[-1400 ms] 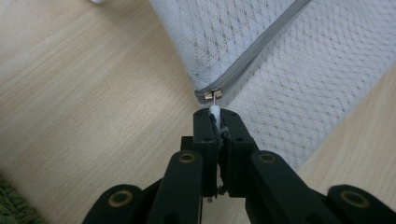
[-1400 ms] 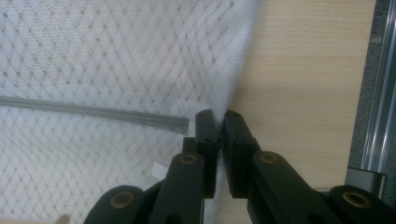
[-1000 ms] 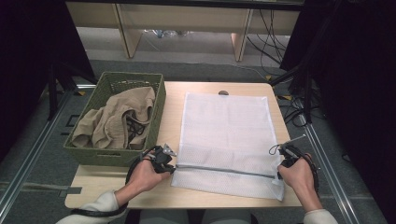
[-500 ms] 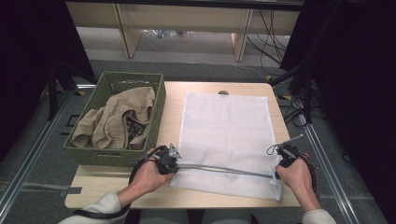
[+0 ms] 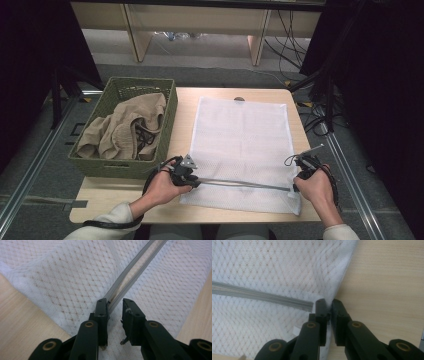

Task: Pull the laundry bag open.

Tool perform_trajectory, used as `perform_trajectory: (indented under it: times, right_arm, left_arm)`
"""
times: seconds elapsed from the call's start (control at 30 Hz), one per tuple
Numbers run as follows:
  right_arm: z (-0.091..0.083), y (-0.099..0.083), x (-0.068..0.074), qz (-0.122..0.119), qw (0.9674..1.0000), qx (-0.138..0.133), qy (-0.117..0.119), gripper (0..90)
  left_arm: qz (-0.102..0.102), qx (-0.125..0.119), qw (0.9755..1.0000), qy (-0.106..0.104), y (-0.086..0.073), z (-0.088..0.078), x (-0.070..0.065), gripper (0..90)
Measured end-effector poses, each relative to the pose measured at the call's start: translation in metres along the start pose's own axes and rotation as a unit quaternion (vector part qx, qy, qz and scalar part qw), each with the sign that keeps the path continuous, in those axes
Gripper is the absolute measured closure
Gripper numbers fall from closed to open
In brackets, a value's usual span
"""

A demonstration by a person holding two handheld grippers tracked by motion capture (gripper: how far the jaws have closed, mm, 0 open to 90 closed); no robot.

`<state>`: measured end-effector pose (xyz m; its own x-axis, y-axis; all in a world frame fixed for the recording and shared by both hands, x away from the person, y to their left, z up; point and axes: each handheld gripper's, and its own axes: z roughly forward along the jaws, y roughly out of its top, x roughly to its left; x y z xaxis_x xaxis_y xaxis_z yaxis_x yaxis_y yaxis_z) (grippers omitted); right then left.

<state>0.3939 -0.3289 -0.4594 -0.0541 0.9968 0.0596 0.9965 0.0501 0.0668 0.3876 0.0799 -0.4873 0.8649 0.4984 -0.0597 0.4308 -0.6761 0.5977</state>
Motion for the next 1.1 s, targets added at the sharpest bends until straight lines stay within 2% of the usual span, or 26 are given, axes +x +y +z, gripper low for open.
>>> perform_trajectory:
  times: [0.03,0.13,0.17,0.2,0.23,0.27,0.3,0.33,0.37,0.4,0.47,0.5,0.53,0.57,0.6,0.63,0.67,0.7,0.73,0.77,0.8,0.83,0.9,1.0,1.07,1.1]
  right_arm:
    - [0.000,0.000,0.000,0.004,1.0000,-0.002,0.001,84.2]
    - [0.000,0.000,-0.003,-0.008,0.9999,-0.007,-0.002,82.1]
    - [0.001,0.000,-0.005,-0.014,0.9998,-0.012,-0.004,80.7]
    - [0.001,0.000,-0.004,-0.001,0.9998,-0.022,0.003,79.4]
    - [-0.001,0.001,-0.001,0.019,0.9997,-0.014,-0.002,78.4]
    - [-0.004,0.000,0.000,0.032,0.9992,-0.023,-0.003,77.1]
    - [-0.004,0.000,-0.005,0.016,0.9994,-0.030,0.000,75.7]
    - [-0.006,0.000,-0.001,0.037,0.9987,-0.032,-0.013,74.8]
    - [-0.009,-0.001,-0.003,0.026,0.9984,-0.048,-0.013,73.5]
    - [-0.010,-0.001,-0.006,0.010,0.9983,-0.056,-0.008,72.3]
    - [-0.013,-0.001,-0.002,0.018,0.9979,-0.061,-0.012,71.9]
    - [-0.013,-0.002,-0.001,0.022,0.9972,-0.071,-0.006,72.0]
    - [-0.012,-0.002,-0.003,0.001,0.9976,-0.070,-0.004,72.2]
    - [-0.013,-0.002,-0.003,-0.009,0.9976,-0.068,-0.007,72.3]
    - [-0.012,-0.002,0.003,0.017,0.9968,-0.078,0.002,72.1]
    - [-0.012,-0.001,0.003,-0.002,0.9965,-0.083,0.004,72.1]
    - [-0.014,-0.002,0.006,-0.003,0.9964,-0.085,-0.002,71.9]
    - [-0.013,-0.001,0.007,-0.019,0.9954,-0.094,0.003,71.5]
    - [-0.014,-0.001,0.009,-0.028,0.9952,-0.093,0.009,70.9]
    - [-0.014,-0.001,0.012,-0.029,0.9946,-0.099,0.014,69.9]
    - [-0.015,-0.002,0.017,-0.025,0.9945,-0.098,0.027,68.7]
    - [-0.015,-0.001,0.020,-0.035,0.9936,-0.103,0.030,68.4]
    - [-0.015,-0.001,0.025,-0.047,0.9916,-0.112,0.044,66.7]
    - [-0.015,0.000,0.035,-0.058,0.9913,-0.111,0.042,63.6]
    - [-0.015,0.000,0.039,-0.067,0.9901,-0.115,0.044,63.4]
    - [-0.015,0.000,0.041,-0.068,0.9900,-0.115,0.046,63.4]
  left_arm:
    - [0.000,-0.003,1.0000,-0.002,0.000,-0.001,-0.001,73.5]
    - [0.007,-0.013,0.9999,-0.008,0.001,-0.003,-0.003,72.4]
    - [0.018,-0.019,0.9996,-0.008,0.001,-0.004,-0.003,71.8]
    - [0.012,-0.022,0.9996,-0.010,0.001,-0.004,-0.005,71.1]
    - [0.019,-0.025,0.9994,-0.012,0.001,-0.006,-0.007,71.0]
    - [0.024,-0.026,0.9993,-0.015,0.001,-0.007,-0.009,70.8]
    - [0.025,-0.025,0.9992,-0.018,0.001,-0.008,-0.010,70.8]
    - [0.028,-0.025,0.9991,-0.018,0.000,-0.009,-0.012,70.9]
    - [0.036,-0.022,0.9989,-0.021,0.000,-0.010,-0.013,71.2]
    - [0.026,-0.024,0.9991,-0.024,-0.001,-0.010,-0.015,71.3]
    - [0.029,-0.014,0.9991,-0.029,-0.004,-0.010,-0.017,70.6]
    - [0.019,-0.024,0.9991,-0.028,-0.006,-0.009,-0.019,69.9]
    - [0.036,-0.010,0.9988,-0.030,-0.008,-0.011,-0.017,69.3]
    - [0.022,-0.020,0.9992,-0.029,-0.009,-0.011,-0.019,69.2]
    - [0.018,-0.024,0.9991,-0.031,-0.011,-0.011,-0.020,69.0]
    - [0.017,-0.024,0.9991,-0.031,-0.012,-0.013,-0.020,68.8]
    - [0.021,-0.026,0.9989,-0.032,-0.013,-0.015,-0.019,68.6]
    - [0.025,-0.018,0.9990,-0.032,-0.014,-0.017,-0.019,68.5]
    - [0.012,-0.030,0.9990,-0.030,-0.016,-0.018,-0.020,68.4]
    - [0.012,-0.030,0.9990,-0.032,-0.018,-0.019,-0.020,68.2]
    - [0.020,-0.026,0.9989,-0.032,-0.019,-0.021,-0.020,67.4]
    - [0.011,-0.033,0.9989,-0.033,-0.021,-0.021,-0.021,66.6]
    - [0.006,-0.034,0.9988,-0.033,-0.024,-0.021,-0.022,64.3]
    - [0.011,-0.036,0.9989,-0.028,-0.030,-0.024,-0.023,62.1]
    - [0.039,-0.021,0.9987,-0.024,-0.031,-0.029,-0.019,60.3]
    - [0.026,-0.031,0.9988,-0.027,-0.032,-0.029,-0.021,59.0]
